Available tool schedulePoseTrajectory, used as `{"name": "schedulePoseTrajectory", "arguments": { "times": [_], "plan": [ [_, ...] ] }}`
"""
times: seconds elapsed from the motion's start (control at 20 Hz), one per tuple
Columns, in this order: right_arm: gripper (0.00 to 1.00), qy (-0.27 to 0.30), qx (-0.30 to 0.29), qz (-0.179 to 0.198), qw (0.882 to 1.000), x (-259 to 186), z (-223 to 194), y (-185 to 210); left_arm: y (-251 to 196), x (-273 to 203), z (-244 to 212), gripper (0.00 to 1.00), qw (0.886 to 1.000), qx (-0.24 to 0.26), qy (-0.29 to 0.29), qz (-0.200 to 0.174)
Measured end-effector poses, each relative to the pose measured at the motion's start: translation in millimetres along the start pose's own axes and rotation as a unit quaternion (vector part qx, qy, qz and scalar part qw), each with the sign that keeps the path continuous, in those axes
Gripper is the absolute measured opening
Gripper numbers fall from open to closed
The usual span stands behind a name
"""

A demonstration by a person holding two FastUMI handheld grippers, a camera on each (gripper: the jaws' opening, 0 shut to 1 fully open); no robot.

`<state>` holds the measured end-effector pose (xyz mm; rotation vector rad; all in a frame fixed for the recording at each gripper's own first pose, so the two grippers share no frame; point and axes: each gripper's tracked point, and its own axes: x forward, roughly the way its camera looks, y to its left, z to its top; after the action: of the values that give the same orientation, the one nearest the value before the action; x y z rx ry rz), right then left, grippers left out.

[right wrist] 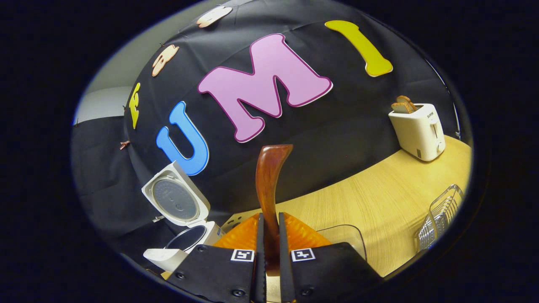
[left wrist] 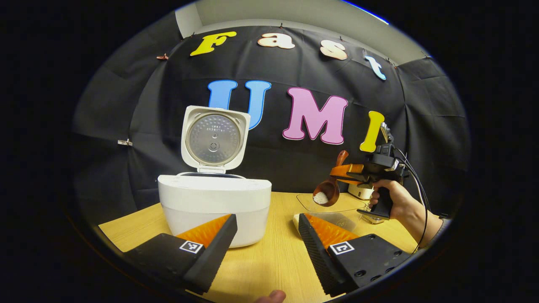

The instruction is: Close the left gripper, press the button to open the rice cooker; take a wooden spoon from the chopstick holder with the right hand, scoop a spoonful of rice and pour it into the rice cooker, then put the wooden spoon back into the chopstick holder.

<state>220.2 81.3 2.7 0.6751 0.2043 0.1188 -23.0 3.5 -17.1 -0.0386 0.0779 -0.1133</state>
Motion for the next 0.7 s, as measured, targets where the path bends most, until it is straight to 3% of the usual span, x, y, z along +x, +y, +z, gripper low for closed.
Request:
{"name": "schedulePoseTrajectory", "arguments": {
  "times": [0.35, 0.7],
  "plan": [
    [0.17, -0.022, 0.02, 0.011, 0.999, -1, 30, 29, 3, -5, -2, 0.94, 1.0, -0.01, 0.002, -0.001],
    [0.17, -0.034, 0.044, 0.064, 0.996, 15, 47, 115, 19, -16, -5, 0.94, 1.0, -0.022, 0.001, 0.007]
  ]
}}
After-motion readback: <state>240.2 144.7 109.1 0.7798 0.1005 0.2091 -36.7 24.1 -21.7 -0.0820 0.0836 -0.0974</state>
